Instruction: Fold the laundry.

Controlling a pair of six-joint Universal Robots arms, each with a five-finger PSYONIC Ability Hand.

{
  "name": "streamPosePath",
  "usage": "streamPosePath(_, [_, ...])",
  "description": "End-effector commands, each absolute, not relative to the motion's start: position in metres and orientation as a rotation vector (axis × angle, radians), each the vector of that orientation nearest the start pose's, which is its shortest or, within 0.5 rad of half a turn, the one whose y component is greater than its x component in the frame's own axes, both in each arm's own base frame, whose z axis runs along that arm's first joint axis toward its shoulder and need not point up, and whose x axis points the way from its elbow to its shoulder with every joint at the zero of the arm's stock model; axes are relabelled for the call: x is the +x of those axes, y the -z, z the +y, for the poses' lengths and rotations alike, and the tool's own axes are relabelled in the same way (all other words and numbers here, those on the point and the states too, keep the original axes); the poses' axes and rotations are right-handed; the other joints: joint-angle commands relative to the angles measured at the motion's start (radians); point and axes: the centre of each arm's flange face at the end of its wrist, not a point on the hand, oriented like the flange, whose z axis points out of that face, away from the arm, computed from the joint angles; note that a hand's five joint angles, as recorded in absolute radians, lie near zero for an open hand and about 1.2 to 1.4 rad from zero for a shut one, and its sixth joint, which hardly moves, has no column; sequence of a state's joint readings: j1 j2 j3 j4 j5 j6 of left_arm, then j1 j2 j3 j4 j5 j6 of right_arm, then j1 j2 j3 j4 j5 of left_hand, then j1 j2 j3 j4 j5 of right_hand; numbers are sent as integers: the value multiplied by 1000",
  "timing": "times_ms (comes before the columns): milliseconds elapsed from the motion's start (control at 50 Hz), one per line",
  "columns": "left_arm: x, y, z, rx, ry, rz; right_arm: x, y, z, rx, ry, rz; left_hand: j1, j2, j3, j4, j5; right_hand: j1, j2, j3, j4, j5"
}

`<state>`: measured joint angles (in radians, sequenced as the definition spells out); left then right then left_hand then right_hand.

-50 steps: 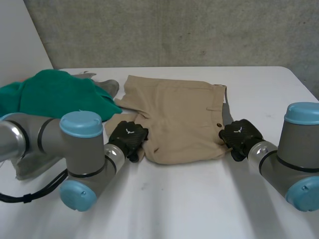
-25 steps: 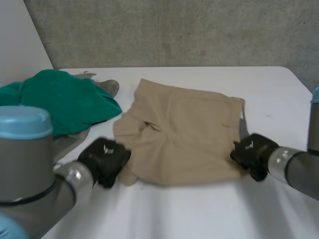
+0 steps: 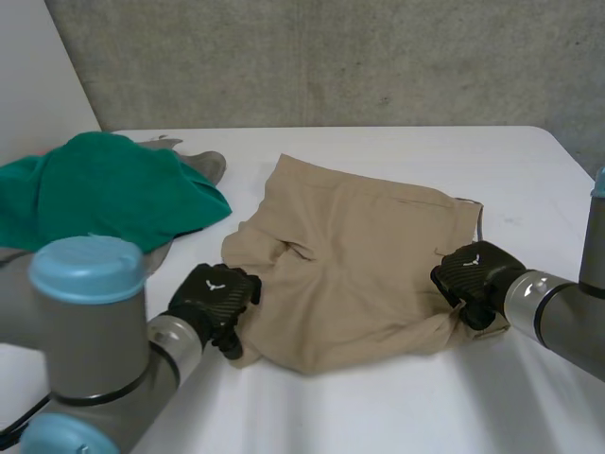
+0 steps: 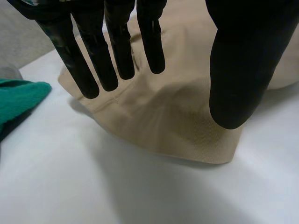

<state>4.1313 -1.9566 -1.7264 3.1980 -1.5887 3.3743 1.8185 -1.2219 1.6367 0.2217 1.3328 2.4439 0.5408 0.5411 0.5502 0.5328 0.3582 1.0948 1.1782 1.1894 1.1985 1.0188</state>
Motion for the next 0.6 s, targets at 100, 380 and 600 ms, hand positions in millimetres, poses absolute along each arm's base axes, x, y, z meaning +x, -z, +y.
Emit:
streamPosePath(100, [-291, -143, -195, 1194, 1582, 2620, 222, -164, -249, -1411, 1440, 2394, 855, 855, 846, 863, 864, 301, 218, 207, 198, 203])
streamPosePath(380, [-237, -185, -106, 1634, 1050, 2490, 181, -163, -177, -1955, 788, 2332, 855, 855, 846, 863, 864, 301, 218, 207, 198, 203])
streamPosePath(600, [-280, -180, -174, 1504, 1471, 2289, 206, -169, -229, -1614, 1196, 2381, 855, 855, 846, 863, 864, 301, 218, 207, 198, 203])
